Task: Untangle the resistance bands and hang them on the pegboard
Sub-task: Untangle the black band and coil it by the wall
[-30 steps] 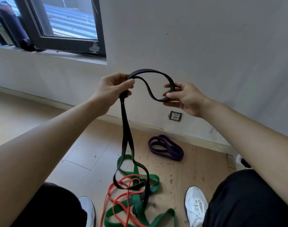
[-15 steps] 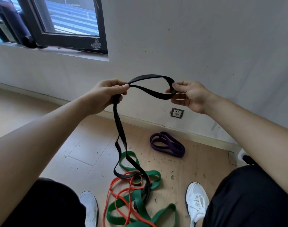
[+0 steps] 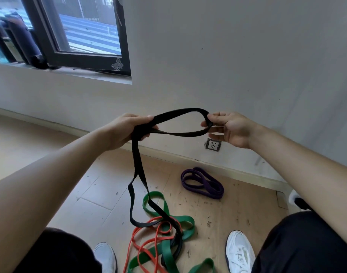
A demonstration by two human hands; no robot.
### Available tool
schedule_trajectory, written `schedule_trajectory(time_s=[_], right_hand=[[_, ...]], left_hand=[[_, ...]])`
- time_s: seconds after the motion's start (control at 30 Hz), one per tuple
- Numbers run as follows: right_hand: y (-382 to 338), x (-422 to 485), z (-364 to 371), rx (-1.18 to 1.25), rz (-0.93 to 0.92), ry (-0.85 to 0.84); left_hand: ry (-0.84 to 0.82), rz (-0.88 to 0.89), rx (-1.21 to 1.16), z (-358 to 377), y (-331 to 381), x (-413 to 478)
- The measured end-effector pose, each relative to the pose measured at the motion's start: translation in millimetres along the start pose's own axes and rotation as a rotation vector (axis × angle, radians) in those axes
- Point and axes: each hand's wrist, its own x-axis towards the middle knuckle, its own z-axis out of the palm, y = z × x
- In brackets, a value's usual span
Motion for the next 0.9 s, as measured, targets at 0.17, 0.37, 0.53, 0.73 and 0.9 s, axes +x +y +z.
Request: schedule_trajectory(time_s=[0.17,0.37,0.53,0.73,0.9], right_hand=[[-1,0,0,0.03,0.007,-0.005],[-6,-9,5,0.007,0.037,-0.147],[-16,-13,7,0.376,-0.021,-0.197],[-15,-11,4,0.42,-0.001,-0.18],[-18,-12,2,0.42,-0.011,-0.184]], left_hand=[[-0.049,-0.028,-0.007,5,5,-2],[-0.015,-0.03,-0.069,7,4,-1],[-0.19,-0.001,0.063,1,-2,-2],[-0.104,0.056,0.195,1,-6,-1],[-0.018,0.079,0.169,-1,-8,1]])
